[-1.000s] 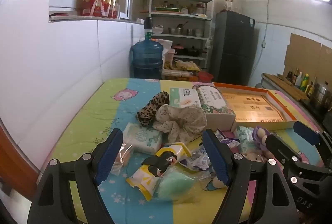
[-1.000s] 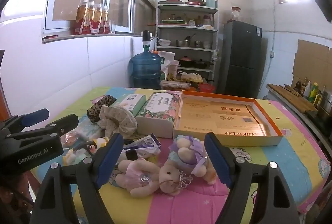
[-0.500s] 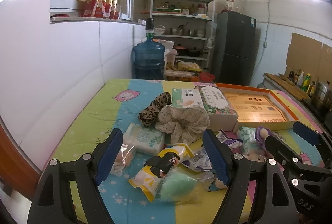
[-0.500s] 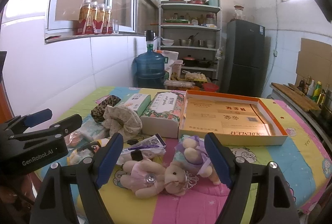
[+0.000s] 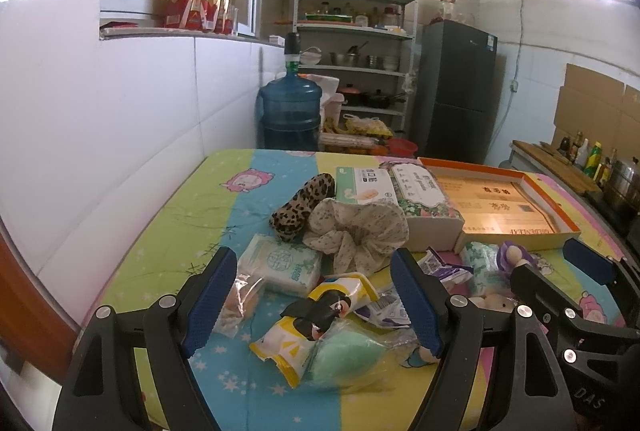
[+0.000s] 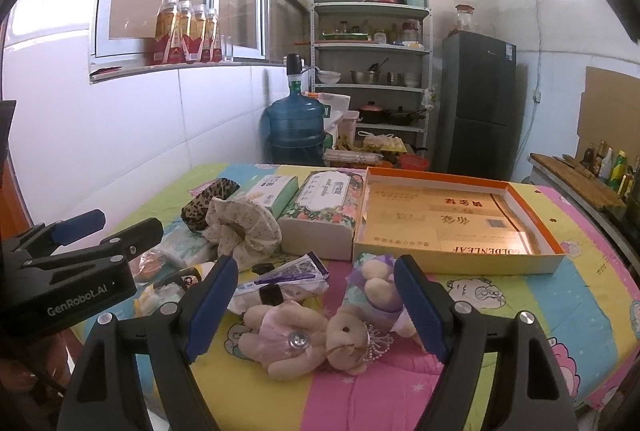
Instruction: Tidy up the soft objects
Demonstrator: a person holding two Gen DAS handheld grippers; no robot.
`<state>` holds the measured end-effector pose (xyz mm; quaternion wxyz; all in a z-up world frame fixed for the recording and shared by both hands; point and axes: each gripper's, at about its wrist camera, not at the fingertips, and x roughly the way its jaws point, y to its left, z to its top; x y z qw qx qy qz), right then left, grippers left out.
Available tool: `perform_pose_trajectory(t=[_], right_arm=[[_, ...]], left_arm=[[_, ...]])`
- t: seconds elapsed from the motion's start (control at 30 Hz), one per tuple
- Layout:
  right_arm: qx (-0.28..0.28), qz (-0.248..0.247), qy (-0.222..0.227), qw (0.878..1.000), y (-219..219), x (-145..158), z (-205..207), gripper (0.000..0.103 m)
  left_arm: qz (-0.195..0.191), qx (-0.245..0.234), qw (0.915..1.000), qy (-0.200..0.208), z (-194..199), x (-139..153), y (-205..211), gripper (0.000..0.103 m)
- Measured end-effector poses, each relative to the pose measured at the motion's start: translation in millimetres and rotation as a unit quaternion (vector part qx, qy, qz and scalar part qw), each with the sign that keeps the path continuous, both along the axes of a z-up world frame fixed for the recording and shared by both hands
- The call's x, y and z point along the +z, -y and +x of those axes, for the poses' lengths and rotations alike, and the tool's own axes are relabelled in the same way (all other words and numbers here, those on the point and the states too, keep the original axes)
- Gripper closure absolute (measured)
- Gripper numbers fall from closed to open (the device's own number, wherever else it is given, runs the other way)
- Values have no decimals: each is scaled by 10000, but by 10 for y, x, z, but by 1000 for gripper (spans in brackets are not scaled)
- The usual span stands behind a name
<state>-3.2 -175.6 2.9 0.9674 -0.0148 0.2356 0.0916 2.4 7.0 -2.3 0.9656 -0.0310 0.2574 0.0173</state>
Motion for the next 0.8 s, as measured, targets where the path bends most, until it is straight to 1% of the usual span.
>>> perform_pose_trajectory(t=[0.8], right_arm=[[90, -11, -74, 9999, -45, -44, 19, 22]], left_arm=[[12, 8, 10000, -69, 24, -82, 8, 23]])
